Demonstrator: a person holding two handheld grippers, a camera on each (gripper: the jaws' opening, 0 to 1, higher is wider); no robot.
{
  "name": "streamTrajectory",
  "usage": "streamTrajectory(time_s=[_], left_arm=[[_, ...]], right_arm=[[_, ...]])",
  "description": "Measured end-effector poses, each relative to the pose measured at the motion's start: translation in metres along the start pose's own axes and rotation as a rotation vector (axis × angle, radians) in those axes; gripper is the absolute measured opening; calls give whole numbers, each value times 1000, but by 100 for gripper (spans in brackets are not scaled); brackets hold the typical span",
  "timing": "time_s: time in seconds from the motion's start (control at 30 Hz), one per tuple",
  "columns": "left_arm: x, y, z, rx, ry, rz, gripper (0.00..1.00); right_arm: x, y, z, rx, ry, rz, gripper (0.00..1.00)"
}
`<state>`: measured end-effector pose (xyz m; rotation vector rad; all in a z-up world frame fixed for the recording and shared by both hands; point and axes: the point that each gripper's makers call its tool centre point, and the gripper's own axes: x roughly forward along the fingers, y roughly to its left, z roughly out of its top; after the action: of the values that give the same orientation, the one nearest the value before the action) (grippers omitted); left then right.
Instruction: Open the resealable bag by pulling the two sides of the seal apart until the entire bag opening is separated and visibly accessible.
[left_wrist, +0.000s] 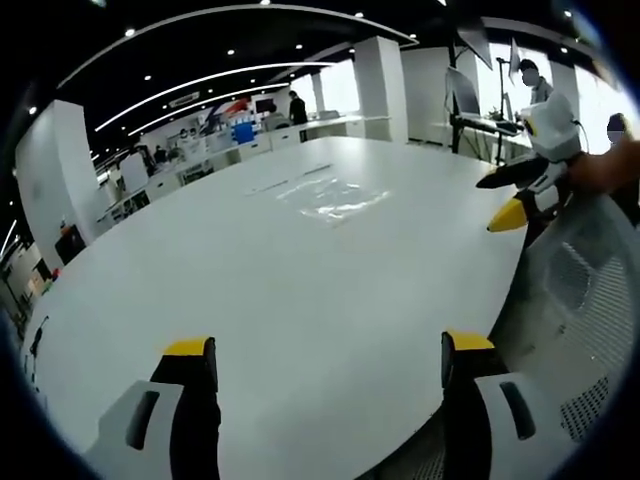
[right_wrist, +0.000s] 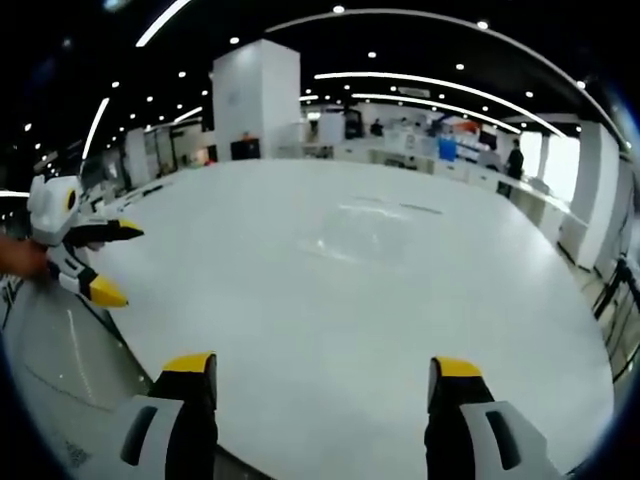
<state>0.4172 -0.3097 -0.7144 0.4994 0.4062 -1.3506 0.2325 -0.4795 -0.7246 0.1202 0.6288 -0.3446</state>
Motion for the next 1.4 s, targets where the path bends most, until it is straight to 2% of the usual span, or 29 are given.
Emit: streamTrajectory(time_s=[0.23,0.53,0.8,0.93,1.03,1.4], left_arm=[[-2,-1,4,15,-16,3,91],[-6,3,6,3,-30,19,93],[-4,6,1,10,-1,29,92],[-4,10,2,-2,-11,42,93],[-3,9,-1,-7,4,38,95],[-2,5,-5,2,25,26,94]], right_arm=[[0,4,-3,-33,23,8,86],[-4,4,1,-9,-6,3,86],[-4,8,7,-2,-31,35,87],[-3,10,9,-20,-40,40,87],[-5,11,13,12,-64,51,86],[-2,13,9,26,-45,70,86]])
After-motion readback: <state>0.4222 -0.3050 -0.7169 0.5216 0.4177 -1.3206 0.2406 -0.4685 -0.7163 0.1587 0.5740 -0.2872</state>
